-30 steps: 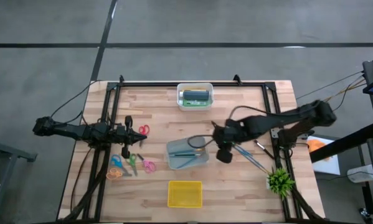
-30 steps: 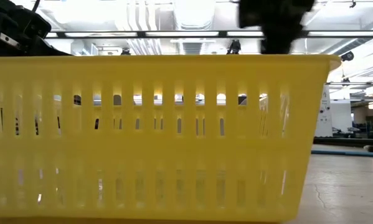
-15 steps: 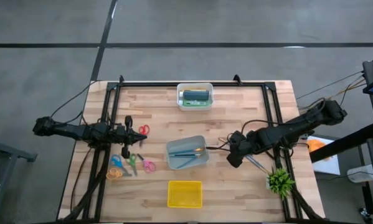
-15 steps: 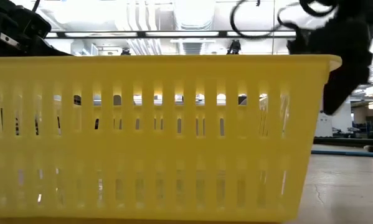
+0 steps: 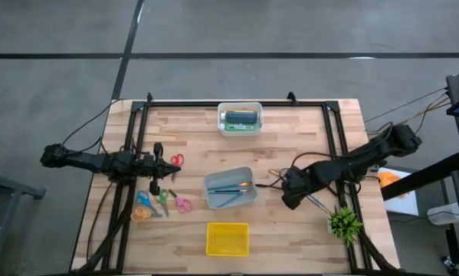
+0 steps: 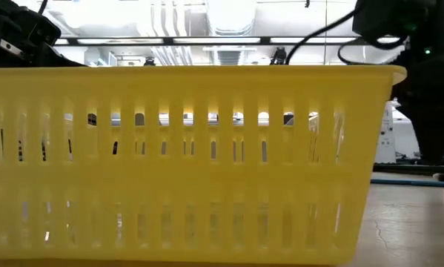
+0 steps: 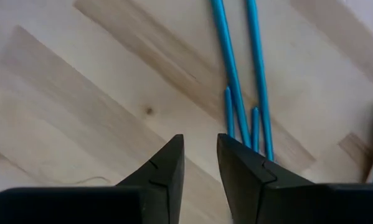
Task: Pick & Place Paint Supplies
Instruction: Put the blue paint brush into the gray bin
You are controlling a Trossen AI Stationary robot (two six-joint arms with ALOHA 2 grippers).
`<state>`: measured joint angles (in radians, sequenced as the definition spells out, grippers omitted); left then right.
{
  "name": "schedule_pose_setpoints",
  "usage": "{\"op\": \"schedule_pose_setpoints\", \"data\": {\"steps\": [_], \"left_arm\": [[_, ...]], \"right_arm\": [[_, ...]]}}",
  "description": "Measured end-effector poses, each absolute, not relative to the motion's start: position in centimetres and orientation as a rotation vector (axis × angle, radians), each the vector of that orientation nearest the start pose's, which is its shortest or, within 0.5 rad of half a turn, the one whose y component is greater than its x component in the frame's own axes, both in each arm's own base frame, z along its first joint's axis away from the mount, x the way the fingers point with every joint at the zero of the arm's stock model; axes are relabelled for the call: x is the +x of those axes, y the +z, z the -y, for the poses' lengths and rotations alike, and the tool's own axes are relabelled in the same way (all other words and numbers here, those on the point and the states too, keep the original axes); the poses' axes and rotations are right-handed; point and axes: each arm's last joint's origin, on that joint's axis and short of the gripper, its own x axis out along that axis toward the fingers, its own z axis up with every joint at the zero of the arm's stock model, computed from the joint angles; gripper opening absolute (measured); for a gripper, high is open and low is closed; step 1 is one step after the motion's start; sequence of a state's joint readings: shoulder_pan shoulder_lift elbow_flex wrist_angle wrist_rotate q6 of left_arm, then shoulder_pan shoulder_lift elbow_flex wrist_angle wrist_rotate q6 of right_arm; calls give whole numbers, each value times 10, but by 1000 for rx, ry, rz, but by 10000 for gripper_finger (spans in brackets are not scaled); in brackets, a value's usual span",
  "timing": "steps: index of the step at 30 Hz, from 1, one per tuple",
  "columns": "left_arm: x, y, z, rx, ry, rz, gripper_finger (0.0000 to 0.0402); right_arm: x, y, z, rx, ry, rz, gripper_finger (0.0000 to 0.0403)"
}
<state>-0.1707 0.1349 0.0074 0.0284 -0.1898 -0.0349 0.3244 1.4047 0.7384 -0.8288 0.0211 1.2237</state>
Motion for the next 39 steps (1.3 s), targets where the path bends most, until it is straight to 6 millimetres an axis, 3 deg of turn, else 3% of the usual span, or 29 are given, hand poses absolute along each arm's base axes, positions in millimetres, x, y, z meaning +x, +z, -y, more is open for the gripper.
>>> {"op": "schedule_pose_setpoints", "data": {"steps": [10, 24, 39], "left_arm": [[104, 158, 12, -17, 20, -97, 0], [104, 158, 12, -17, 21, -97, 0], [104, 158, 12, -17, 21, -97, 0]], "right_arm": [[194, 150, -69, 737, -671, -1485, 92], [185, 149, -86, 724, -661, -1509, 92], [177, 137, -84, 703, -676, -1514, 92]]}}
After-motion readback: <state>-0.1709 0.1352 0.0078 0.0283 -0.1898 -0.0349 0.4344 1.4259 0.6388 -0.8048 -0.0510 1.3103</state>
